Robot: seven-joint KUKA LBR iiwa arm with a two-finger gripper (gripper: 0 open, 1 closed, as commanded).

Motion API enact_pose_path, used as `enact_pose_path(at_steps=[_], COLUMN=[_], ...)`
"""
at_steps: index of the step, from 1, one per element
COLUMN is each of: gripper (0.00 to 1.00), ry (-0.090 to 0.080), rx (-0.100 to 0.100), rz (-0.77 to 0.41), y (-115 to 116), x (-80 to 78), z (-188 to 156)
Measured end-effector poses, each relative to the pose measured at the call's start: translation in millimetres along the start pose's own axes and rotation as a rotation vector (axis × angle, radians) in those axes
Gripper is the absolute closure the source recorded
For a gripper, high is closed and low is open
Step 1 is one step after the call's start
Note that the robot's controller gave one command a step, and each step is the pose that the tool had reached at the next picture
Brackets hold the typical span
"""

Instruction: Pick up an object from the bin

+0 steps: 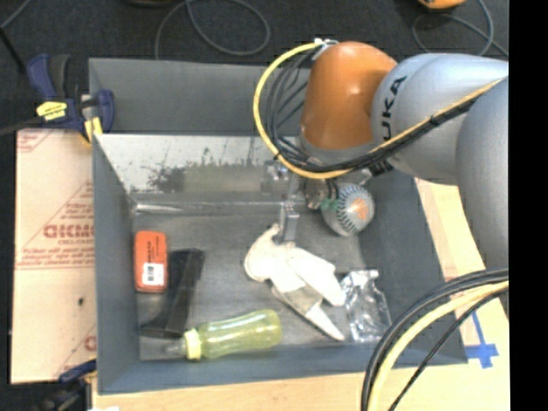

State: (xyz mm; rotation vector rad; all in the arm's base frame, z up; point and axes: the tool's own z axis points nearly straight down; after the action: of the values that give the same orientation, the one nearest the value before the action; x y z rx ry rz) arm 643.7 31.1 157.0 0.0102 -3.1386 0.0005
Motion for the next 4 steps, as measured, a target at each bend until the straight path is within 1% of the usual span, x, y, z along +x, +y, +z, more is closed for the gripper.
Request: enact_pose_path(at_steps=[1,2,3,4], gripper=[0.00,0.00,0.00,1.00], ry=[-0.007,-0.015,-0.010,-0.018], rx=[0.000,0.000,0.002,-0.001], rz=[0.000,-0.051,-0.192,-0.137], y=[0.1,-11.0,-35.2,-41.4], x=[-1.1,9.0,35.3,39.6], z=[-5.2,12.9,58.6,85.5])
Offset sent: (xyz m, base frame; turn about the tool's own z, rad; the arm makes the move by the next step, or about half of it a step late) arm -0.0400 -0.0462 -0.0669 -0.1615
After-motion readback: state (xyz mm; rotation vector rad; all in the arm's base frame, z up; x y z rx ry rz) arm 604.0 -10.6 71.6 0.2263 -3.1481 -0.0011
